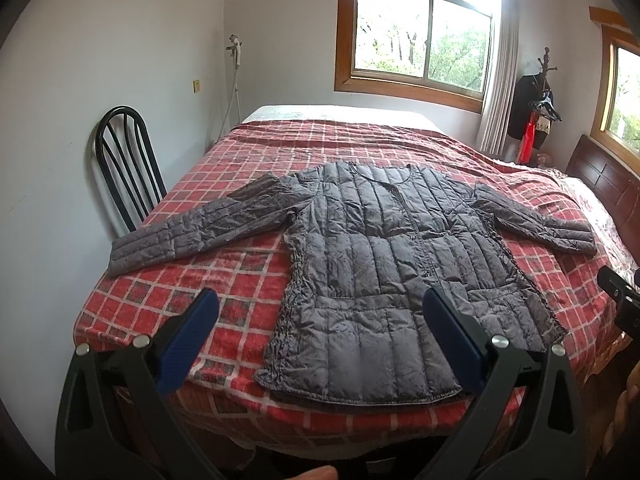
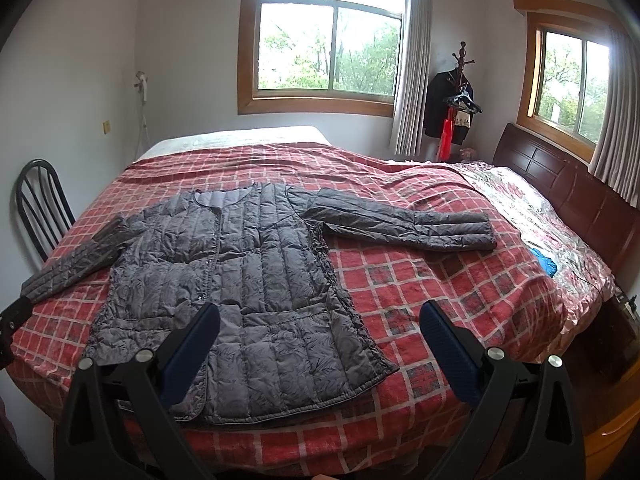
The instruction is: Fold large clothes
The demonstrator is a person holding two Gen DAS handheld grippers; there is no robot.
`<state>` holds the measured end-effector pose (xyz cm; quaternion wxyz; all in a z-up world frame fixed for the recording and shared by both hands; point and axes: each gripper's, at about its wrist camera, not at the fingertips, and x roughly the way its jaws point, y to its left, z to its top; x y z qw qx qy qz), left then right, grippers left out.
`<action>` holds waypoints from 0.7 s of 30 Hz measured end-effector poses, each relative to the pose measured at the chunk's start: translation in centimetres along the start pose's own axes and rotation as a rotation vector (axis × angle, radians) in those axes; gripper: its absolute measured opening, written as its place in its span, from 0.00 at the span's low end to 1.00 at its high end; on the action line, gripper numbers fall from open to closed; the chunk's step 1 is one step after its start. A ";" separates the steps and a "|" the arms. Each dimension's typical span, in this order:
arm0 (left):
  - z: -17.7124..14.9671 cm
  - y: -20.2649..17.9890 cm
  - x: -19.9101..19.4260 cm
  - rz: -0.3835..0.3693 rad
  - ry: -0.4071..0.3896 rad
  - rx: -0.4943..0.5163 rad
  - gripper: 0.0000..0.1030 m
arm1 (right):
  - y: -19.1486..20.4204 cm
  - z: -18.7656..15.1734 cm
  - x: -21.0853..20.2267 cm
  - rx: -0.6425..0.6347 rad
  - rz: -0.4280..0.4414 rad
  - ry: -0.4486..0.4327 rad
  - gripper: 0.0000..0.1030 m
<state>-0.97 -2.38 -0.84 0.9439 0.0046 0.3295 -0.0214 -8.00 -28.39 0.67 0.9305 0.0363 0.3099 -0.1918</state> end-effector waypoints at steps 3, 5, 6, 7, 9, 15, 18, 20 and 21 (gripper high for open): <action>0.0 -0.1 0.0 0.000 -0.001 -0.001 0.98 | 0.0 0.0 0.0 -0.001 0.001 0.000 0.97; 0.0 0.0 0.0 0.000 0.000 -0.001 0.98 | 0.0 0.0 0.0 -0.001 -0.001 -0.001 0.97; 0.0 0.0 0.0 0.000 -0.001 -0.001 0.98 | 0.0 0.0 0.0 0.000 0.001 0.001 0.97; 0.0 -0.1 0.0 0.000 0.000 -0.002 0.98 | 0.0 0.0 0.0 0.000 0.001 0.000 0.97; 0.1 0.1 0.1 0.000 0.000 -0.002 0.98 | 0.0 0.0 -0.1 -0.001 -0.001 -0.003 0.97; 0.1 0.1 0.1 -0.001 0.002 -0.002 0.98 | 0.0 0.0 0.0 0.000 0.001 0.000 0.97; 0.1 0.1 0.1 -0.001 0.001 -0.003 0.98 | 0.0 0.0 -0.1 -0.001 -0.001 -0.001 0.97; 0.1 0.1 0.1 -0.002 0.001 -0.002 0.98 | 0.0 0.0 -0.1 0.000 0.000 -0.001 0.97; 0.1 0.1 0.1 -0.001 0.001 -0.002 0.98 | 0.0 0.0 -0.1 -0.001 -0.001 -0.001 0.97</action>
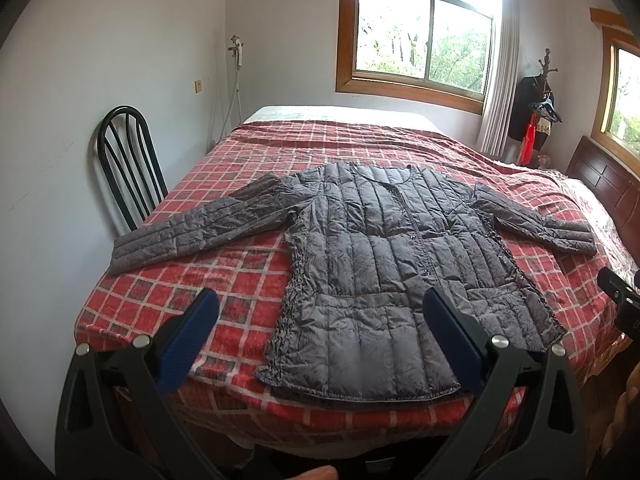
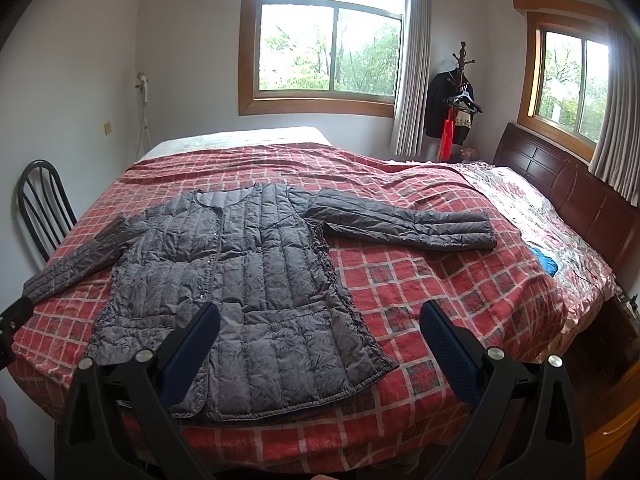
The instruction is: Fold large clothes
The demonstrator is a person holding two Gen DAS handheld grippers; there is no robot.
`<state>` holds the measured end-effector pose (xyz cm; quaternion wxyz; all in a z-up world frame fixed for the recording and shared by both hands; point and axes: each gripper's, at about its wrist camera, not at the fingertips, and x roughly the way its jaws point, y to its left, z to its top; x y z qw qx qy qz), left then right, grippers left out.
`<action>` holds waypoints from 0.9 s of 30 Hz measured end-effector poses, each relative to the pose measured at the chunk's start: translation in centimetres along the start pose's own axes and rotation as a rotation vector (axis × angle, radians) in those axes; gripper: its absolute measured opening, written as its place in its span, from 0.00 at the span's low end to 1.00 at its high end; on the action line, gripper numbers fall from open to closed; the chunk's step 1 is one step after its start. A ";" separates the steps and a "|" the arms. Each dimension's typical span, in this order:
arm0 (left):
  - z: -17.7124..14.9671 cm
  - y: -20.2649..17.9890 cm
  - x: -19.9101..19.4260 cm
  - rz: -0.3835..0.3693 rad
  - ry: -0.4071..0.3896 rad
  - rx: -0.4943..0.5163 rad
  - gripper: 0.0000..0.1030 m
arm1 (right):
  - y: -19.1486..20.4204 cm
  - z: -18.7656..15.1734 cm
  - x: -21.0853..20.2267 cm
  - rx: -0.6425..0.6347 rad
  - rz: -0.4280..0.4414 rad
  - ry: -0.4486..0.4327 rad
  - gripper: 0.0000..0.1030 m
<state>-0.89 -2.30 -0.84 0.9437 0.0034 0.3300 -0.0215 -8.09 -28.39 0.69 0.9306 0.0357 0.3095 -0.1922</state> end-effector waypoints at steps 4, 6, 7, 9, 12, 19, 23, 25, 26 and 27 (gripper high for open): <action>0.0 0.0 0.0 -0.001 0.000 0.000 0.98 | 0.0 0.0 -0.1 -0.001 0.001 -0.001 0.97; 0.0 0.0 0.0 -0.001 -0.001 -0.001 0.98 | -0.1 0.0 -0.1 0.000 -0.001 -0.003 0.97; 0.0 0.0 0.0 -0.001 0.000 -0.001 0.98 | 0.1 0.0 -0.2 0.000 0.001 -0.003 0.97; 0.0 0.0 0.0 -0.001 -0.001 -0.001 0.98 | 0.1 -0.1 -0.3 -0.004 0.000 -0.004 0.97; -0.1 0.0 -0.1 -0.001 -0.002 -0.001 0.98 | 0.1 -0.1 -0.2 -0.002 0.002 -0.003 0.97; -0.2 -0.1 -0.2 -0.003 -0.002 -0.003 0.98 | 0.1 -0.1 -0.3 -0.001 0.002 -0.004 0.97; -0.2 -0.1 -0.1 -0.003 -0.001 -0.003 0.98 | 0.1 -0.1 -0.3 -0.002 0.001 -0.003 0.97; -0.2 -0.1 -0.2 -0.002 -0.001 -0.003 0.98 | 0.1 -0.1 -0.3 -0.002 0.000 -0.003 0.97; -0.2 -0.1 -0.1 -0.001 0.000 -0.003 0.98 | 0.1 -0.1 -0.3 -0.003 -0.001 -0.004 0.97; -0.1 0.0 -0.1 0.000 0.000 -0.002 0.98 | 0.1 -0.1 -0.3 -0.006 -0.006 -0.006 0.97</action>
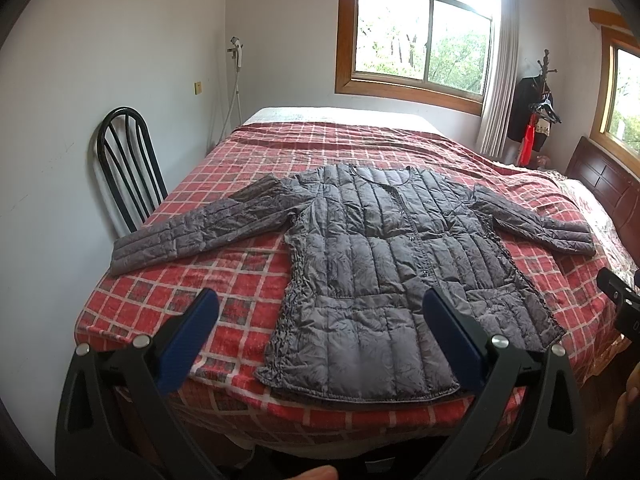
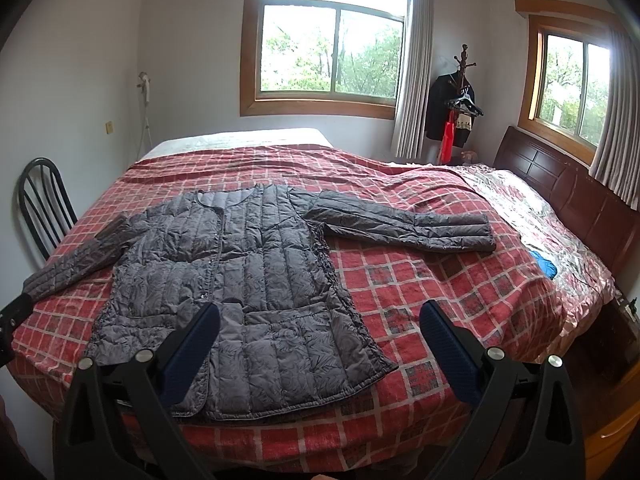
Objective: Fold large clothes
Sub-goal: 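Grasp the jacket sleeve cuff with the right gripper and lift it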
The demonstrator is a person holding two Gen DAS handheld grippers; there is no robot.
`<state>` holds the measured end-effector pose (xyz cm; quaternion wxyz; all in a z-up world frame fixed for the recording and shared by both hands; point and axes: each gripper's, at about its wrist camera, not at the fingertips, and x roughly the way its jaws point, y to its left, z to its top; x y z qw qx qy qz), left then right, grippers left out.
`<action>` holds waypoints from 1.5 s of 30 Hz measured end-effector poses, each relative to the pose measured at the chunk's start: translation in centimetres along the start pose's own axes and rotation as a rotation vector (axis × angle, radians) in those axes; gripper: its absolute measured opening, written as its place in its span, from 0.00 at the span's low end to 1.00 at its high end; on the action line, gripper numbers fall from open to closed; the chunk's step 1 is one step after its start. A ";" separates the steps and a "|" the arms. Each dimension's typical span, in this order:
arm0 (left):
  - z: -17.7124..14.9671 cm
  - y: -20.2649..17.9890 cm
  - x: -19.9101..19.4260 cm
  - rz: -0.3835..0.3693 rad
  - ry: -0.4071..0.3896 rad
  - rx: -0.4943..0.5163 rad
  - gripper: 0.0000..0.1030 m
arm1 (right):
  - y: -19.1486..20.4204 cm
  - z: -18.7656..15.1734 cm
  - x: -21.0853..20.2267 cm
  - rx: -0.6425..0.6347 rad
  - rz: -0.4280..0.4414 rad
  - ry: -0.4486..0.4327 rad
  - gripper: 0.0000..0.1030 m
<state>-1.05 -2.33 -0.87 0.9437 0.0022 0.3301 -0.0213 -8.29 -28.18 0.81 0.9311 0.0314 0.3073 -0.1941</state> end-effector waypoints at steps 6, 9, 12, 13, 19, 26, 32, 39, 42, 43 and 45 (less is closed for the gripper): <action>1.4 0.8 4.3 -0.108 -0.003 -0.007 0.98 | -4.7 1.5 3.5 0.093 0.145 -0.051 0.97; 2.5 1.4 7.7 -0.196 0.014 -0.030 0.98 | -9.6 3.0 8.4 0.207 0.152 0.023 0.96; 4.0 0.8 10.4 -0.250 0.014 0.007 0.98 | -16.0 3.3 13.1 0.440 0.207 0.060 0.96; 4.6 0.6 11.4 -0.280 0.006 0.019 0.98 | -17.6 3.3 14.3 0.496 0.207 0.072 0.94; 7.0 -0.8 15.9 -0.420 0.016 0.044 0.98 | -28.4 3.1 21.6 0.861 0.233 0.067 0.59; 8.3 -3.6 18.9 -0.494 0.020 0.102 0.98 | -37.2 -1.0 28.2 1.225 0.309 -0.007 0.56; 9.3 -4.9 21.4 -0.438 0.093 0.143 0.98 | -40.0 -3.6 32.3 1.301 0.258 -0.014 0.37; 9.6 -4.5 23.4 -0.428 0.139 0.124 0.98 | -40.5 -4.2 34.6 1.290 0.200 -0.041 0.41; 9.8 -4.4 24.1 -0.431 0.136 0.126 0.98 | -40.4 -3.1 35.0 1.274 0.199 -0.055 0.43; 9.8 -4.4 24.2 -0.425 0.136 0.126 0.98 | -40.2 -2.8 35.1 1.272 0.196 -0.052 0.43; 9.8 -4.0 24.7 -0.420 0.149 0.108 0.98 | -40.3 -2.0 35.5 1.270 0.196 -0.046 0.43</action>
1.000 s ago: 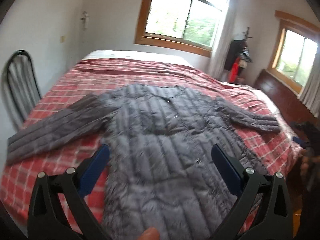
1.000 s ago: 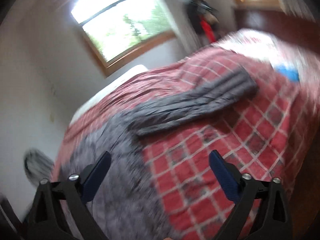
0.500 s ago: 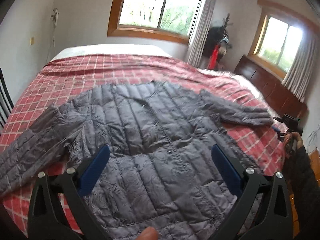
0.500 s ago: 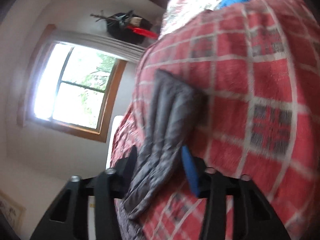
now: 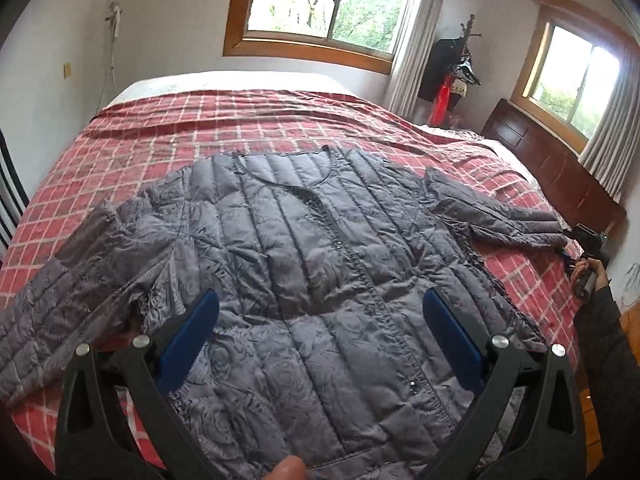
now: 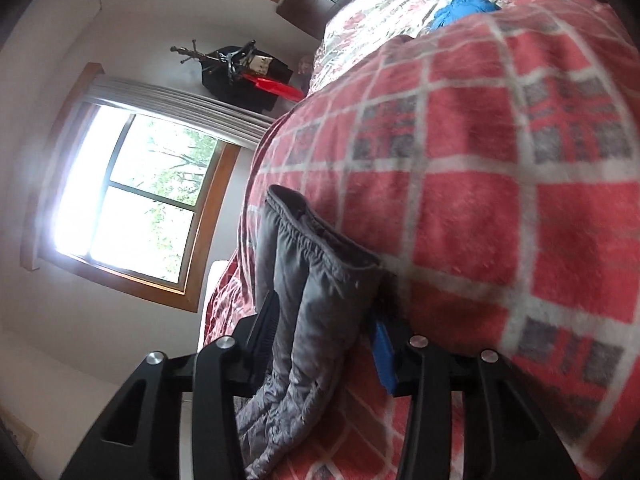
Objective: Fold large clothes
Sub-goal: 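Grasp the jacket sleeve cuff with the right gripper and lift it, then carry the sleeve across the jacket body with the right gripper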
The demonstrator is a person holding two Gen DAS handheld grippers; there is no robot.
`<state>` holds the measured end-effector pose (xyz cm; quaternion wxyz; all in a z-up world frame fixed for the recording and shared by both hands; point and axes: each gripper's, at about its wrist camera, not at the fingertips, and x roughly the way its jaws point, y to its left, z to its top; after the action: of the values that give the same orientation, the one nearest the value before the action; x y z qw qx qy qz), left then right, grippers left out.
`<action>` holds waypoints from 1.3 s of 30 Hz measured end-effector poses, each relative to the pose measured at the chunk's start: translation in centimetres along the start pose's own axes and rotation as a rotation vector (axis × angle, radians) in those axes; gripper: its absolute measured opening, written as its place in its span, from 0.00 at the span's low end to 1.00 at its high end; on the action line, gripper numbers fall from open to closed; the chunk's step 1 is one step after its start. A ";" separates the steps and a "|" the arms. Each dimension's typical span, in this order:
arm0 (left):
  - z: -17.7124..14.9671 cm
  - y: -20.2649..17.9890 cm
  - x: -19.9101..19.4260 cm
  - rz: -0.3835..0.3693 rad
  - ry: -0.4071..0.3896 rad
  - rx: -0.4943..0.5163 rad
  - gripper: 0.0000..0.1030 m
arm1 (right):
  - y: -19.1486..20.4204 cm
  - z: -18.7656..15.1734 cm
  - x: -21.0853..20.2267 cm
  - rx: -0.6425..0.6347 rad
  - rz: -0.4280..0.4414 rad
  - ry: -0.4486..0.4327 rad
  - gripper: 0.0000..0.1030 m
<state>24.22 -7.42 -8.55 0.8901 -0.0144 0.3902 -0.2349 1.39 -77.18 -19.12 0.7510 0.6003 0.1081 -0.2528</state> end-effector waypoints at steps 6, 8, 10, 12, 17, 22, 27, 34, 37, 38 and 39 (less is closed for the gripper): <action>0.5 1.9 -1.5 0.000 -0.008 -0.059 0.98 | 2.8 0.8 0.0 -0.048 0.005 0.017 0.14; 0.8 2.8 -3.1 -0.008 -0.043 -0.076 0.98 | 4.8 0.6 -0.8 -0.088 0.020 0.011 0.13; 0.8 3.3 -4.3 -0.009 -0.068 -0.085 0.98 | 7.8 0.3 -1.6 -0.139 0.040 0.000 0.12; 0.7 4.0 -5.5 -0.006 -0.089 -0.101 0.98 | 10.7 -0.1 -2.0 -0.186 0.061 -0.005 0.12; -0.3 6.3 -8.1 -0.008 -0.107 -0.165 0.98 | 20.4 -3.0 -3.3 -0.342 0.122 -0.008 0.12; -1.1 8.3 -11.1 0.001 -0.144 -0.206 0.98 | 29.1 -7.1 -4.3 -0.484 0.192 0.007 0.12; -1.7 10.1 -13.8 0.017 -0.188 -0.238 0.98 | 37.2 -14.9 -5.4 -0.702 0.242 0.007 0.12; -1.9 11.8 -16.6 0.024 -0.214 -0.271 0.98 | 43.7 -26.6 -4.8 -0.909 0.321 0.070 0.12; -1.8 12.2 -17.6 0.027 -0.232 -0.276 0.98 | 44.7 -31.5 -4.4 -0.981 0.352 0.108 0.12; -1.7 12.4 -17.8 0.029 -0.236 -0.279 0.98 | 44.7 -32.4 -4.2 -0.994 0.361 0.123 0.12; -1.6 12.6 -17.9 0.030 -0.238 -0.282 0.98 | 44.9 -33.8 -4.0 -1.008 0.368 0.142 0.12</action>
<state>17.73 11.73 0.04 0.9225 -0.1608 0.3116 -0.1612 25.61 -37.00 12.13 0.9686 0.1903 0.1597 0.0074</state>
